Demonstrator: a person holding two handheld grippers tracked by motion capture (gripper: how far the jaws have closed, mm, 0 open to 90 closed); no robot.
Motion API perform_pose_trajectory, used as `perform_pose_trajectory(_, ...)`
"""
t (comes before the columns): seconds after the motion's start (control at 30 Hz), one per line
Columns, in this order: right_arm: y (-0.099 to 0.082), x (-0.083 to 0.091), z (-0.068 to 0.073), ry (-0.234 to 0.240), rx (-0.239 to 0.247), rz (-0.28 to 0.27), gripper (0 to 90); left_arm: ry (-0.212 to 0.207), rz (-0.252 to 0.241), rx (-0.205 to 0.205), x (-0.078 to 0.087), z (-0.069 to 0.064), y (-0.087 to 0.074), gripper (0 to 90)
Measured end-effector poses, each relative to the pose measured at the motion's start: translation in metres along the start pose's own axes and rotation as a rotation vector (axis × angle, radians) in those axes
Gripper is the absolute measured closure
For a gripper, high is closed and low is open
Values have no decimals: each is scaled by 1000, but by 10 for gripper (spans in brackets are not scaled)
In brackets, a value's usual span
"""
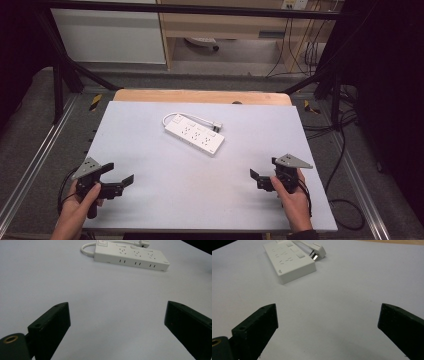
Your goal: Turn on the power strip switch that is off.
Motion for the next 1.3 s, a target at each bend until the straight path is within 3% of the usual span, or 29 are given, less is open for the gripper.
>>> perform_pose_trajectory(0.67,35,-6,4,14,58,-9,31,5,11,9,0,3,-1,68)
perform_pose_trajectory(0.8,49,-6,5,25,59,-29,29,10,11,19,0,4,-1,74)
perform_pose_trajectory(1.3,71,-12,6,29,52,-84,28,10,22,11,-1,3,-2,73)
Point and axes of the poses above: each handheld gripper's, and its own axes: x roughly backward along the jaws, y roughly out of its top, z roughly to its left, the point moved 1 cm from there along -x, roughly forward along the jaws, and after that the axes turned 7 degrees about y, right-handed, at the moved point
